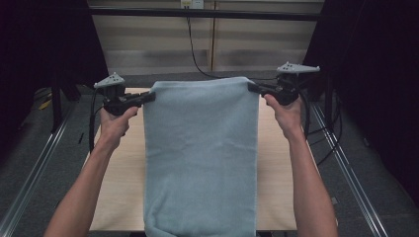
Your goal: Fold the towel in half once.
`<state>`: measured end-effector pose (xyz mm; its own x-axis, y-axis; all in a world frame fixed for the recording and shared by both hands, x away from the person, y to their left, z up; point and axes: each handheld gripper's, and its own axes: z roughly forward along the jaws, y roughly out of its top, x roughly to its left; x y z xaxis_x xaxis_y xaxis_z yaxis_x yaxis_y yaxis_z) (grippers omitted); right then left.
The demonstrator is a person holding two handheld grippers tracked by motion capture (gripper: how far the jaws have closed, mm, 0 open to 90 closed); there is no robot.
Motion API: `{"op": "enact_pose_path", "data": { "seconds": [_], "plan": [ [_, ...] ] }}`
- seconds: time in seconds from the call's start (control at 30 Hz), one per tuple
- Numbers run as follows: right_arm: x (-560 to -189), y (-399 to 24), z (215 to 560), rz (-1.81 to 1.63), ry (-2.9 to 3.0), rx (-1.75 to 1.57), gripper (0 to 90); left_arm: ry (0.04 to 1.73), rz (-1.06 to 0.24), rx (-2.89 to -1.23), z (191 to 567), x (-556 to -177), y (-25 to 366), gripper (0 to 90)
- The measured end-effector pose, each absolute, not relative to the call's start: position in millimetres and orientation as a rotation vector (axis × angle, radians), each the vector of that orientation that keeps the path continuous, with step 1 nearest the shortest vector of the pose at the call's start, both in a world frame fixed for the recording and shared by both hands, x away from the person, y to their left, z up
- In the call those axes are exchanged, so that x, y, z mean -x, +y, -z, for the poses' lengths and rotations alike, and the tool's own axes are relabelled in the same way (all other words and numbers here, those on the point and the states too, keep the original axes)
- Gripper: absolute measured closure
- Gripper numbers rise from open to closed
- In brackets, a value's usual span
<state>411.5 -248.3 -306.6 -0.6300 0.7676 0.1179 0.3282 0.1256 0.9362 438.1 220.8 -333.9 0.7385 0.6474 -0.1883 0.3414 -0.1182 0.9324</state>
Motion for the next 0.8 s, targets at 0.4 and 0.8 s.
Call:
{"op": "enact_pose_path", "data": {
  "seconds": [0.4, 0.8],
  "plan": [
    [-415, -257, 251, -1.504, 1.904, -1.022, 84.8, 0.765, -0.357, -1.637, 279, -450, 208, 85.1],
    [-362, -256, 319, -1.586, 2.053, -1.043, 84.7, 0.679, -0.275, -1.740, 339, -384, 207, 84.9]
  ]
}}
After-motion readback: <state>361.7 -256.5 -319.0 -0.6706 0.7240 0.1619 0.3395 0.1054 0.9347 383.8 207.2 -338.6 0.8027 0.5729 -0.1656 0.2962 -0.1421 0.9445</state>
